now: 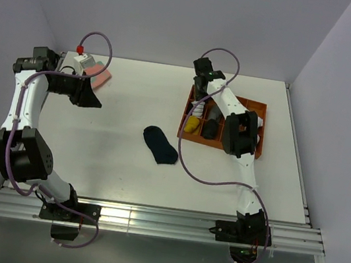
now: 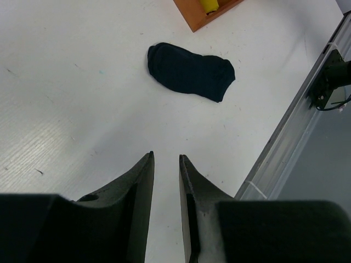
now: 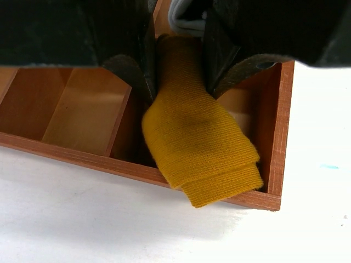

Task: Roll the socks
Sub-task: Place the sock in the storage box.

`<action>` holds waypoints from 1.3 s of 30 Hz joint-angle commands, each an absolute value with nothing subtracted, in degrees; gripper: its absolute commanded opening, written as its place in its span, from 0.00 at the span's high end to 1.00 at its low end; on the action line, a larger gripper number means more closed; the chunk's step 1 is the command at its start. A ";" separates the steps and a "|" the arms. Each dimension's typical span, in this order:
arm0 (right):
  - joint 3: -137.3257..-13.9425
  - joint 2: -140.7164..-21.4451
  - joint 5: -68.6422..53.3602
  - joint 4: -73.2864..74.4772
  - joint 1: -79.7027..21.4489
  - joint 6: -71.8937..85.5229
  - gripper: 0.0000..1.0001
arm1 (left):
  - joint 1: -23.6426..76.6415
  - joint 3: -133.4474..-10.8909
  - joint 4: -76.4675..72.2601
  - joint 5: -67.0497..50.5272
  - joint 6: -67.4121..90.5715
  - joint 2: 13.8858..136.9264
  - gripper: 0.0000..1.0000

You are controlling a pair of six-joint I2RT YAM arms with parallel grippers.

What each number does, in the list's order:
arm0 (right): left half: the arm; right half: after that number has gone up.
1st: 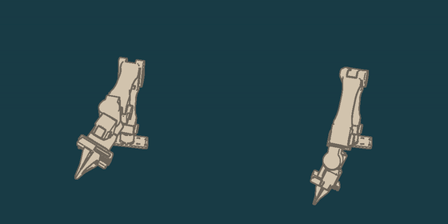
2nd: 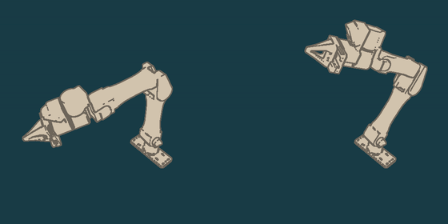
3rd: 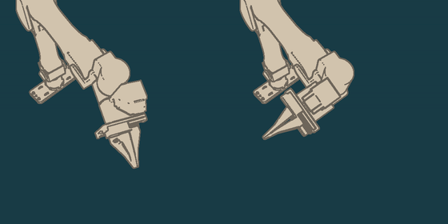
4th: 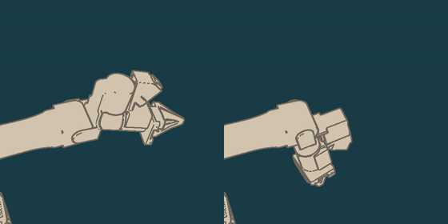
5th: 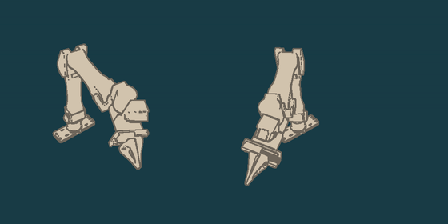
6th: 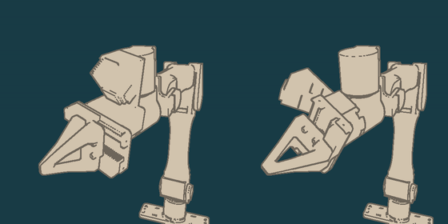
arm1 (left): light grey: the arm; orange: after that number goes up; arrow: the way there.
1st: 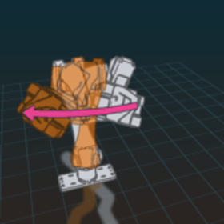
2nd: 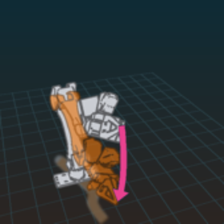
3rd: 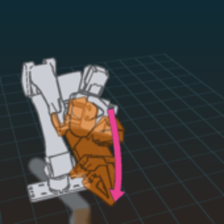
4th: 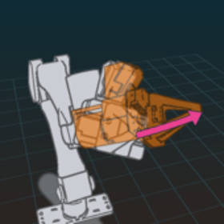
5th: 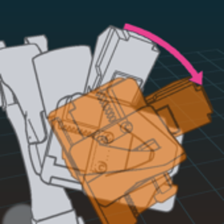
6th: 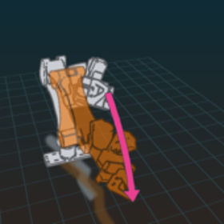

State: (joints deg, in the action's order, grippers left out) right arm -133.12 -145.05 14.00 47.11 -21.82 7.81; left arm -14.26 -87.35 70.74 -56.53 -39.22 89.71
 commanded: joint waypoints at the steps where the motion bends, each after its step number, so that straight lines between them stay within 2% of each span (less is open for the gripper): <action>1: -129.56 -145.29 12.48 53.70 -21.80 6.51 0.91 | -13.45 -87.10 69.35 -56.16 -37.53 88.24 0.70; 13: -126.48 -141.42 12.83 51.59 -21.71 6.33 0.51 | -12.57 -87.54 68.73 -55.46 -36.30 87.54 0.69; 16: -125.42 -140.37 11.96 50.63 -21.71 6.15 0.47 | -12.31 -87.54 68.64 -55.55 -36.12 87.45 0.70; 39: -123.05 -132.10 12.65 39.82 -20.92 10.28 0.44 | -12.04 -86.92 67.94 -55.28 -37.00 87.71 0.69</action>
